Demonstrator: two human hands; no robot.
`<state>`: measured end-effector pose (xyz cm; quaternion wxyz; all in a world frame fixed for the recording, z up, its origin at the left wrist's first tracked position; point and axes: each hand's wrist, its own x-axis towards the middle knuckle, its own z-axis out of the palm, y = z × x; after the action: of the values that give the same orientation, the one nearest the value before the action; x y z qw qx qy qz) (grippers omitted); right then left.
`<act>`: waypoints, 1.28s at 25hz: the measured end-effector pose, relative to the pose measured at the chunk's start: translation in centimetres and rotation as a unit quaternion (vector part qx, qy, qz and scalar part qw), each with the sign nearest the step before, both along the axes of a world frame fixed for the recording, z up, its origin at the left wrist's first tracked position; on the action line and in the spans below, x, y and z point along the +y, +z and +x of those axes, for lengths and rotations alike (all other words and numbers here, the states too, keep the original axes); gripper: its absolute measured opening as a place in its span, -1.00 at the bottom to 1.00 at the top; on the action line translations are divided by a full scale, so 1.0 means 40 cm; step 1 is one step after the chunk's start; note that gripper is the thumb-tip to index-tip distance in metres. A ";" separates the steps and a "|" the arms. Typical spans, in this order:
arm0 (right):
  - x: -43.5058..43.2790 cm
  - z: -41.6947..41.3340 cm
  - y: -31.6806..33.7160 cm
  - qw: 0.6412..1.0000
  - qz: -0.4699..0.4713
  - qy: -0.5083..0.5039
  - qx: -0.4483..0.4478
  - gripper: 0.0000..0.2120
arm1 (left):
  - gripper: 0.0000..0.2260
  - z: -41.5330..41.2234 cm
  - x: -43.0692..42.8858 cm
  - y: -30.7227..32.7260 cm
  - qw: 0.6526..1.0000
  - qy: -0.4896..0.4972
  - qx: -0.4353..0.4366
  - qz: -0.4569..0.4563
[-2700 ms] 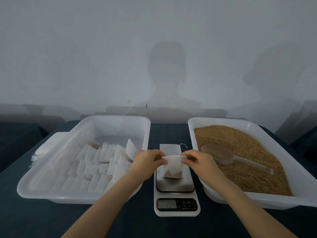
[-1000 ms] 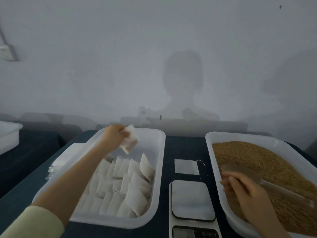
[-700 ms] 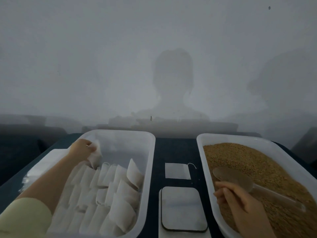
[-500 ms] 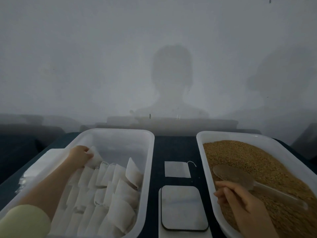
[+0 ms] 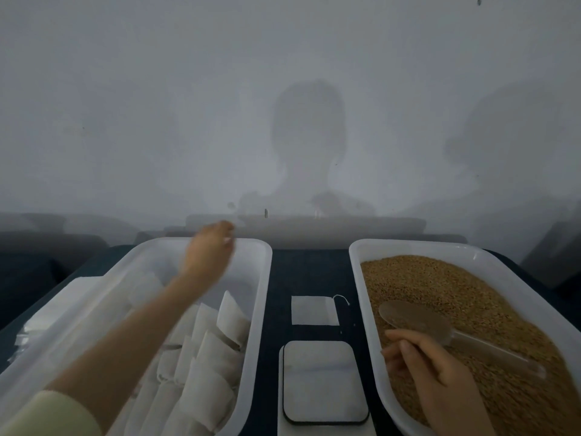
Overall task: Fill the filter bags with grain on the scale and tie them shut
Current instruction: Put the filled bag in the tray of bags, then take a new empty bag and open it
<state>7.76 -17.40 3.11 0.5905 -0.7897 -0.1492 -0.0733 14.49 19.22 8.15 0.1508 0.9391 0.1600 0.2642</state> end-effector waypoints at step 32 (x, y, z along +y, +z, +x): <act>0.010 0.040 0.021 0.998 -0.006 0.016 0.052 -0.77 | -0.83 -0.013 -0.334 -0.060 0.935 -0.182 0.093 -0.290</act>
<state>9.35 -16.99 3.93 0.5942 -0.7933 -0.1310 -0.0216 13.95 5.85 5.75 0.4462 0.8881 0.0689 0.0860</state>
